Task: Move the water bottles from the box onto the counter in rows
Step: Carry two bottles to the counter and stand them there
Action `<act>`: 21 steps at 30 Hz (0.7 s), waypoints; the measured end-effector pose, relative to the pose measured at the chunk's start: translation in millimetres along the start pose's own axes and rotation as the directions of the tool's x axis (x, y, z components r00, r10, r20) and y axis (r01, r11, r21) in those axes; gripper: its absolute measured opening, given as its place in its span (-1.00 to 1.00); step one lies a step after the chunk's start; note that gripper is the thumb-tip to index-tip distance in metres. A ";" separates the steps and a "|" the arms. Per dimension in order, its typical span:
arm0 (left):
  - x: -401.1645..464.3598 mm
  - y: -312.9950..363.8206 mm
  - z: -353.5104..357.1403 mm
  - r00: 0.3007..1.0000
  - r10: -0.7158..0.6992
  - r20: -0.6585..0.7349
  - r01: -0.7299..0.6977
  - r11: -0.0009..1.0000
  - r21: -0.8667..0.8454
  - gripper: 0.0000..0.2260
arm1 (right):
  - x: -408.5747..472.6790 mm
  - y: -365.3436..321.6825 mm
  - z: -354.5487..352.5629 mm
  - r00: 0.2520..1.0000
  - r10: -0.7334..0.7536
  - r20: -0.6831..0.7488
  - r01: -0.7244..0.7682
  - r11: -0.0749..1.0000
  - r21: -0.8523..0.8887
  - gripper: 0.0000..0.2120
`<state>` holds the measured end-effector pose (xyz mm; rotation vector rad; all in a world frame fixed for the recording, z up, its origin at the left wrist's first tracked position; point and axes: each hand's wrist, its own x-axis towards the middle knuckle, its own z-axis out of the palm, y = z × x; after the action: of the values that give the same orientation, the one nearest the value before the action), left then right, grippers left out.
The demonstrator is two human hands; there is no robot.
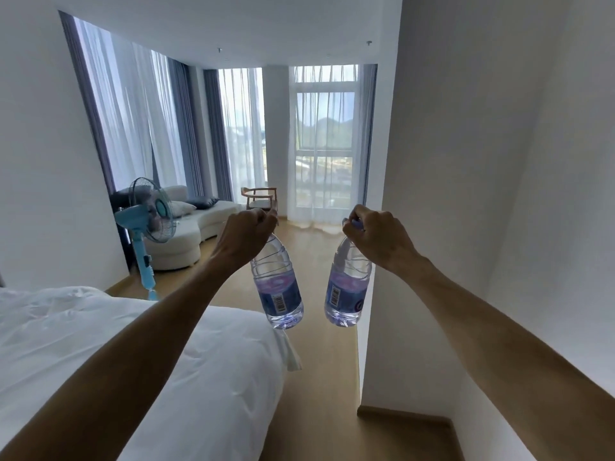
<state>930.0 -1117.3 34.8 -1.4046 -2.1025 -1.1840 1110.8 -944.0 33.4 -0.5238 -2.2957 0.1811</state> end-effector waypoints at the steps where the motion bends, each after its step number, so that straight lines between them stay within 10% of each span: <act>1: 11.8 -10.2 9.1 1.000 -0.010 0.000 0.010 1.000 -0.002 -0.63 | 12.6 8.3 10.9 1.000 -0.003 0.004 0.003 1.000 0.001 -0.72; 21: 297.7 -234.0 167.9 1.000 -0.010 -0.024 0.010 1.000 -0.011 -0.59 | 300.6 137.6 222.7 0.998 0.057 0.004 -0.057 0.998 0.012 -0.75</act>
<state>616.8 -846.4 31.0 -1.3795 -2.0922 -1.2114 807.1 -685.9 35.0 -0.5838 -2.2828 0.2235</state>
